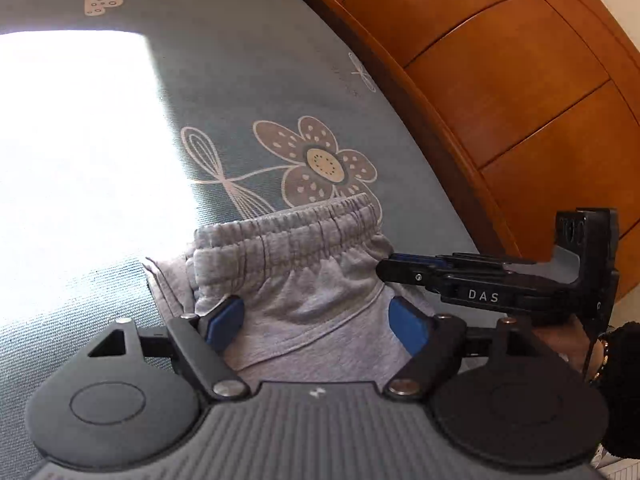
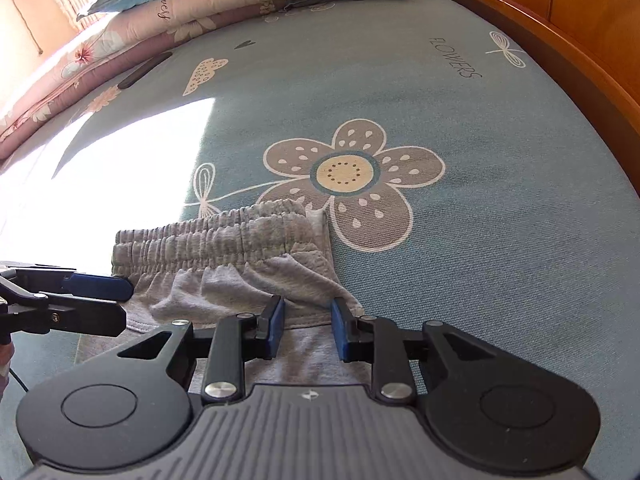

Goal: Fold clothes

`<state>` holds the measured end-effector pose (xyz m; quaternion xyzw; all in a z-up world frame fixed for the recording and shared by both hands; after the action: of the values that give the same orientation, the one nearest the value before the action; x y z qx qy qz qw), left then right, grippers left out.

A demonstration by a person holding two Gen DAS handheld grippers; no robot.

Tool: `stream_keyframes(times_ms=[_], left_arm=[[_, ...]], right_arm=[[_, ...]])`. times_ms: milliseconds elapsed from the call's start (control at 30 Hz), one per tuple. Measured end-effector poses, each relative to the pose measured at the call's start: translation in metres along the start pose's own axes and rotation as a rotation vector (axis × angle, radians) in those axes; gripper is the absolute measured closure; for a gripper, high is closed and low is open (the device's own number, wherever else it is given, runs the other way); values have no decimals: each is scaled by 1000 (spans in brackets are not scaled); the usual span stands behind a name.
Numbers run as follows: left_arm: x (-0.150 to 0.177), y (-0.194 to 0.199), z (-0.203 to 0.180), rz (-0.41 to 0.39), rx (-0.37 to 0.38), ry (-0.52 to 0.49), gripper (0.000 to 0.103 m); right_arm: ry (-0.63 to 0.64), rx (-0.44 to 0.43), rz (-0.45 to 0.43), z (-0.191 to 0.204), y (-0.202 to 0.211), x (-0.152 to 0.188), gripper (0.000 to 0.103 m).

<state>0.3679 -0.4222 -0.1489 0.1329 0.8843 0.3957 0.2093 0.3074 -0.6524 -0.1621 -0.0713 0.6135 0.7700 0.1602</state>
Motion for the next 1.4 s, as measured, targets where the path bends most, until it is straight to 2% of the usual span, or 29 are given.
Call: stream_keyframes(times_ms=[100,167,300,400,500,600,667,800,900,967,1033,1100,1167,1300,1400], left_arm=[[2,12,-13,17,-58,-95,24],[6,17,-24,35,-65,-146,24],[28,12,-62,132,21,-285,24],[51,-3,-88,217,90,-384,24],[70,-21,-100,286,114,-442,24],[81,-42,-95,343,91,-432,24],[84,-48,-91,352,70,-432,24],[86,-29,-95,339,27,-446,24],[96,-16,-102,356,32,-511,23],[103,-15,-103,367,19,-539,23],[108,-23,-93,386,-43,-529,23],[111,-31,-80,405,-92,-500,23],[113,-29,-78,397,-85,-476,23],[114,-14,-86,376,-88,-477,23],[116,-14,-85,369,-97,-488,23]], right_arm=[[43,27,-27,3,15,-1,73],[45,36,-19,4,27,6,73],[74,13,21,13,47,28,73],[136,46,84,21,50,53,73],[172,62,109,24,50,70,73],[205,61,113,27,45,81,72],[201,95,129,24,34,83,71],[174,143,96,20,44,80,70],[185,78,72,31,59,82,70],[214,-2,78,47,61,85,70],[246,-53,96,62,54,89,70],[261,-61,125,70,38,92,70],[258,-23,170,72,21,97,70],[272,-1,148,80,33,95,70],[281,-50,130,88,44,91,69]])
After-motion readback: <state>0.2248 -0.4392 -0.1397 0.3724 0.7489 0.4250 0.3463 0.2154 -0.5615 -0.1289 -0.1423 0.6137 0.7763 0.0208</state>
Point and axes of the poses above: each gripper's, at about its wrist camera, not at the fingertips, and y roughly against the way its jaws point, z to its left, x to its underside, the point moved 6 cm from there along -y, roughly the way its jaws point, and after that the axes turned 14 degrees about z, right-handed, at the moved point
